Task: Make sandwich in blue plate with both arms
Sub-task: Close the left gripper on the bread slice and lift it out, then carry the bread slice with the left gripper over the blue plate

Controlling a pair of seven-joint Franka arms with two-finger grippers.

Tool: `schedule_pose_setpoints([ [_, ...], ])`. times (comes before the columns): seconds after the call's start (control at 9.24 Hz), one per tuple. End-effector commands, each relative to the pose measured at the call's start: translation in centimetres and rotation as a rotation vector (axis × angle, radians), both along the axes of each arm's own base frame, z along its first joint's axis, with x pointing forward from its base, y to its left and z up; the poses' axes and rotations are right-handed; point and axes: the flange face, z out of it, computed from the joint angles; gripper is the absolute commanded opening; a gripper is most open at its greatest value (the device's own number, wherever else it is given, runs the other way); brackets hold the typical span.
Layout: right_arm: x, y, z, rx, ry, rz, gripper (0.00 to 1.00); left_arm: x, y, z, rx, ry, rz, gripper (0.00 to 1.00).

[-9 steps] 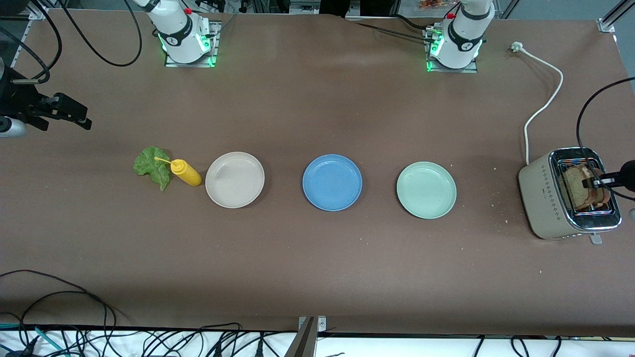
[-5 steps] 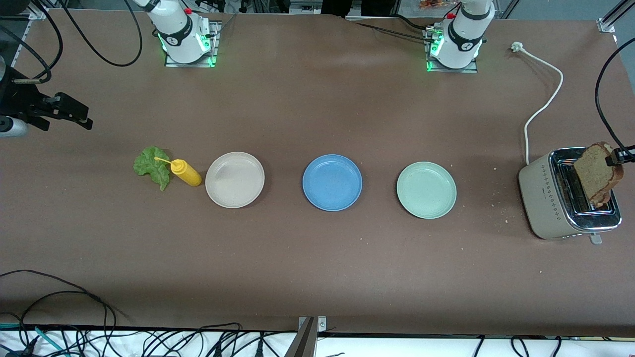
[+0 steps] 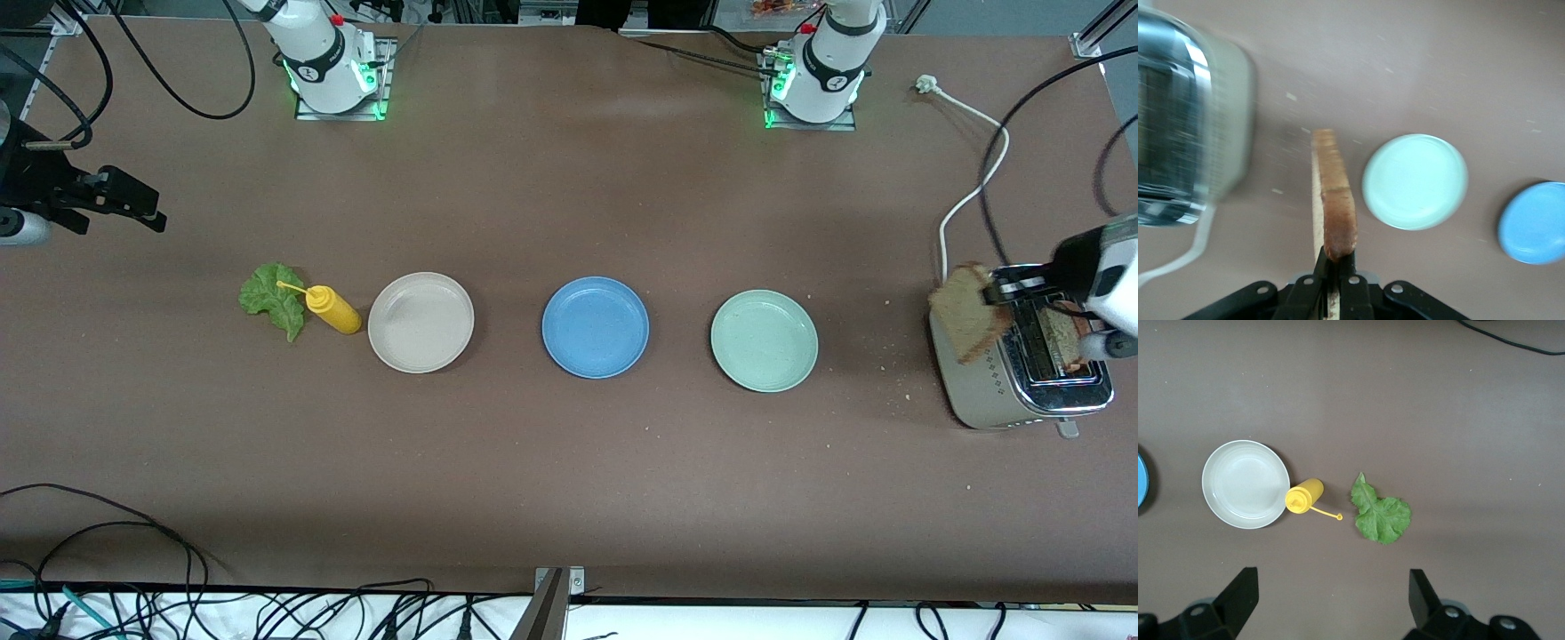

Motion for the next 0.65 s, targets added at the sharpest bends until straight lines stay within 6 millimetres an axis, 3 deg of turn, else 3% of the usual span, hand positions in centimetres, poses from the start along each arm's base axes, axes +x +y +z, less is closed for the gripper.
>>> schedule_pose_setpoints([
  [0.0,-0.2,0.1,0.7,-0.004,0.002,0.000,1.00,1.4,-4.1,-2.8,-0.260,0.070,0.147,0.00],
  [0.32,-0.2,0.1,0.7,-0.004,0.002,0.000,1.00,1.9,-12.7,-7.1,-0.385,0.063,0.278,0.00],
  [0.54,-0.2,0.1,0.7,-0.004,0.002,0.000,1.00,1.0,-18.2,-9.9,-0.420,0.052,0.323,0.00],
])
